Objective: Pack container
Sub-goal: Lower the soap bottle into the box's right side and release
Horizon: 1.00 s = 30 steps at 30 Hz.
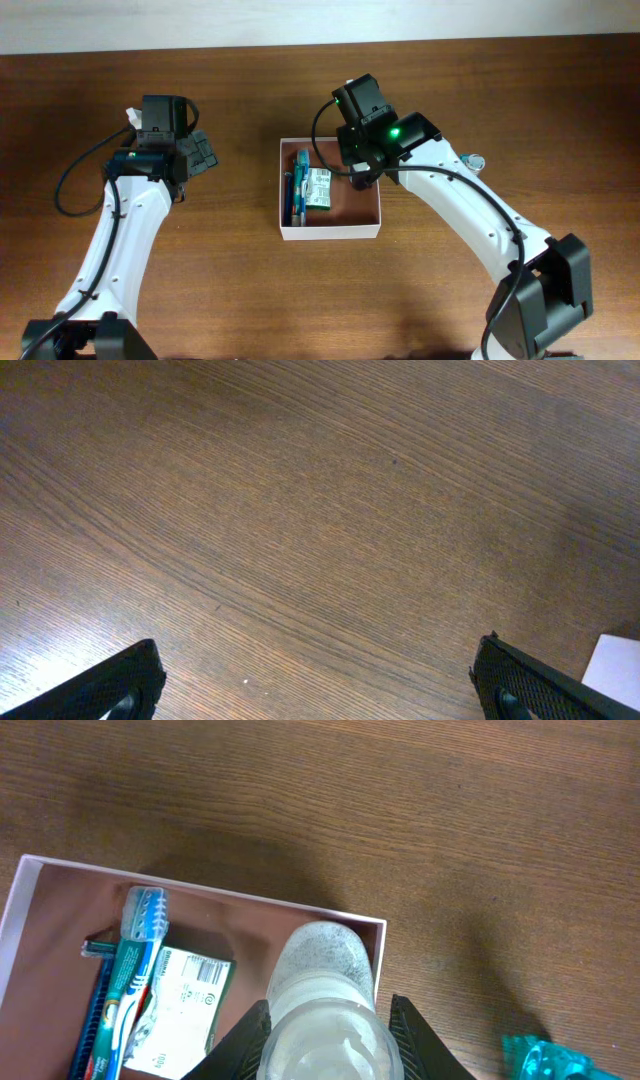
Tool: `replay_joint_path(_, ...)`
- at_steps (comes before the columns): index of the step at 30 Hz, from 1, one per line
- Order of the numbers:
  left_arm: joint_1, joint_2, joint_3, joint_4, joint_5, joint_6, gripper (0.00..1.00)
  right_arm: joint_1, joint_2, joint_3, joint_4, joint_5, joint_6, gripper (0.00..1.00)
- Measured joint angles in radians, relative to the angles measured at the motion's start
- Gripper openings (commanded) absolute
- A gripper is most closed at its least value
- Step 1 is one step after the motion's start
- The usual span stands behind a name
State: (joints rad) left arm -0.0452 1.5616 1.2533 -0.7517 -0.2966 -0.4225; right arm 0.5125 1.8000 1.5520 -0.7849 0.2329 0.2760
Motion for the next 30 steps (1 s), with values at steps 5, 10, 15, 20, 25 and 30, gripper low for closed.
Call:
replay_joint_path(5, 0.0, 0.0, 0.0, 0.0, 0.0, 0.0, 1.0, 0.0, 0.0, 0.0, 0.0, 0.006, 0.0, 0.29)
replay_joint_path(10, 0.0, 0.0, 0.0, 0.0, 0.0, 0.0, 0.99, 0.0, 0.0, 0.0, 0.0, 0.006, 0.0, 0.29)
replay_joint_path(15, 0.0, 0.0, 0.0, 0.0, 0.0, 0.0, 0.99, 0.0, 0.0, 0.0, -0.003, 0.006, 0.0, 0.3)
replay_joint_path(20, 0.0, 0.0, 0.0, 0.0, 0.0, 0.0, 0.99, 0.0, 0.0, 0.0, -0.008, 0.006, -0.001, 0.3)
replay_joint_path(25, 0.0, 0.0, 0.0, 0.0, 0.0, 0.0, 0.99, 0.0, 0.007, 0.0, -0.007, 0.006, 0.0, 0.3)
replay_joint_path(30, 0.0, 0.0, 0.0, 0.0, 0.0, 0.0, 0.99, 0.0, 0.023, 0.0, -0.007, 0.006, 0.0, 0.3)
